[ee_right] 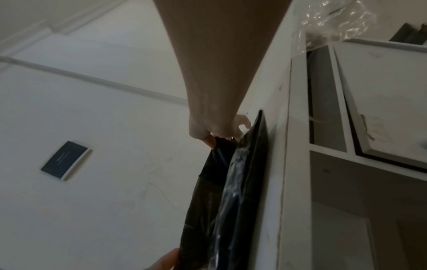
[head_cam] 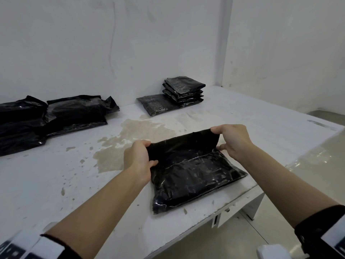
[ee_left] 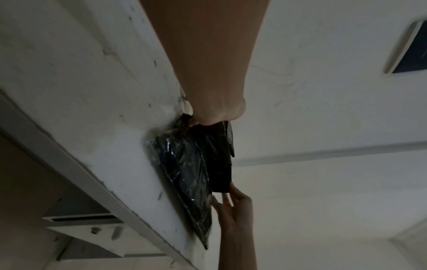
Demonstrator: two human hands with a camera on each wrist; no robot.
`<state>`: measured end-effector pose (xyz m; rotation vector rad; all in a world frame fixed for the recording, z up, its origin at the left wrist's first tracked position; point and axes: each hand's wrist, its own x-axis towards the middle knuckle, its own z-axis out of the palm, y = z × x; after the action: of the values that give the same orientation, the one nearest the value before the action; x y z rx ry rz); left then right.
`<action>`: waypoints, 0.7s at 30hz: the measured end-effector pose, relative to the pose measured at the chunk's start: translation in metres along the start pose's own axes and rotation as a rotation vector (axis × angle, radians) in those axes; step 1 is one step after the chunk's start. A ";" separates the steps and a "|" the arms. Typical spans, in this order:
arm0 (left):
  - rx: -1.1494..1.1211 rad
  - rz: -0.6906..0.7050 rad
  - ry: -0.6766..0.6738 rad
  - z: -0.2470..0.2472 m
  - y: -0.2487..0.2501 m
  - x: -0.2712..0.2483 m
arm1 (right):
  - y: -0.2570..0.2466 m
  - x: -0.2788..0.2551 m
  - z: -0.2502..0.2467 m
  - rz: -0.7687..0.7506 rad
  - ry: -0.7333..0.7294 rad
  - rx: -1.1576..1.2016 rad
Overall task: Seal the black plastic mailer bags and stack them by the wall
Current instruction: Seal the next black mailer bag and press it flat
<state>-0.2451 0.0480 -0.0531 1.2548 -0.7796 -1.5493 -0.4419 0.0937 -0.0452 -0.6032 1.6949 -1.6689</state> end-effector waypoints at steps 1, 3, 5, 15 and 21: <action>0.008 0.010 0.001 -0.002 -0.001 0.000 | 0.001 0.001 -0.001 0.000 -0.015 -0.015; 0.025 0.029 -0.004 -0.006 -0.003 -0.002 | 0.003 0.001 -0.003 -0.006 -0.048 -0.047; 0.051 0.047 -0.028 -0.008 -0.006 -0.006 | 0.005 0.000 -0.005 -0.012 -0.080 -0.070; 0.046 0.063 -0.068 -0.009 -0.006 -0.005 | -0.001 -0.002 -0.001 -0.016 -0.065 -0.111; 0.061 0.083 -0.122 -0.018 -0.005 -0.001 | 0.006 -0.005 -0.001 -0.005 -0.186 -0.019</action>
<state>-0.2290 0.0521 -0.0618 1.1649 -0.9519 -1.5557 -0.4385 0.0985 -0.0508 -0.7481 1.5779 -1.5509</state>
